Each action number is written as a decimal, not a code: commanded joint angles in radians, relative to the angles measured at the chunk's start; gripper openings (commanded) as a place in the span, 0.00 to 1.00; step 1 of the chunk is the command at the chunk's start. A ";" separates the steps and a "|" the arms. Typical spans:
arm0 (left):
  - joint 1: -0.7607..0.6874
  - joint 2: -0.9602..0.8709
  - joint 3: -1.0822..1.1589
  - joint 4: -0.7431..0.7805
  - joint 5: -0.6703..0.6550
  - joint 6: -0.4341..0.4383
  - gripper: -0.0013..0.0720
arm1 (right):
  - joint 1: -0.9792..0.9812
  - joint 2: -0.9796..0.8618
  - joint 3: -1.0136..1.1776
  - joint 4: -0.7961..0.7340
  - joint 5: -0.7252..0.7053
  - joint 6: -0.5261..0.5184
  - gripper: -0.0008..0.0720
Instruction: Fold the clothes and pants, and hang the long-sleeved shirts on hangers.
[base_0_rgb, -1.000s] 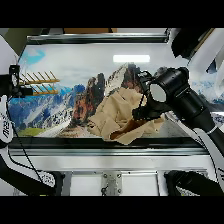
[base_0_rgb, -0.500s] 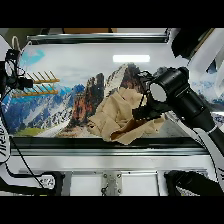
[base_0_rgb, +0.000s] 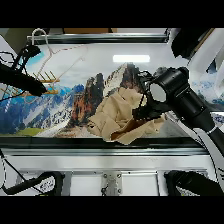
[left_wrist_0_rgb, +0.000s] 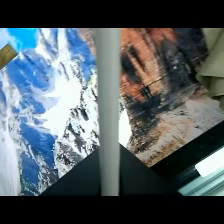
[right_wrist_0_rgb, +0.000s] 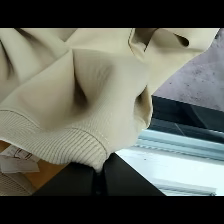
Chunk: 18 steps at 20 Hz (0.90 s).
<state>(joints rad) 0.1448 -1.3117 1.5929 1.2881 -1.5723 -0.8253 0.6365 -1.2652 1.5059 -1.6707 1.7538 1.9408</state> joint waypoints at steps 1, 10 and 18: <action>-0.023 0.043 -0.001 -0.060 -0.143 0.155 0.04 | 0.001 0.000 0.000 0.000 0.000 0.000 0.05; -0.022 0.297 -0.375 -0.166 -0.167 0.438 0.04 | 0.001 0.000 0.000 0.000 0.000 0.000 0.05; -0.023 0.470 -0.594 -0.167 -0.264 0.454 0.04 | 0.001 -0.009 0.000 0.000 -0.003 0.000 0.05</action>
<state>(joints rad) 0.1230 -0.9020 1.0603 1.1267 -1.8088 -0.3836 0.6365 -1.2697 1.5059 -1.6711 1.7504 1.9408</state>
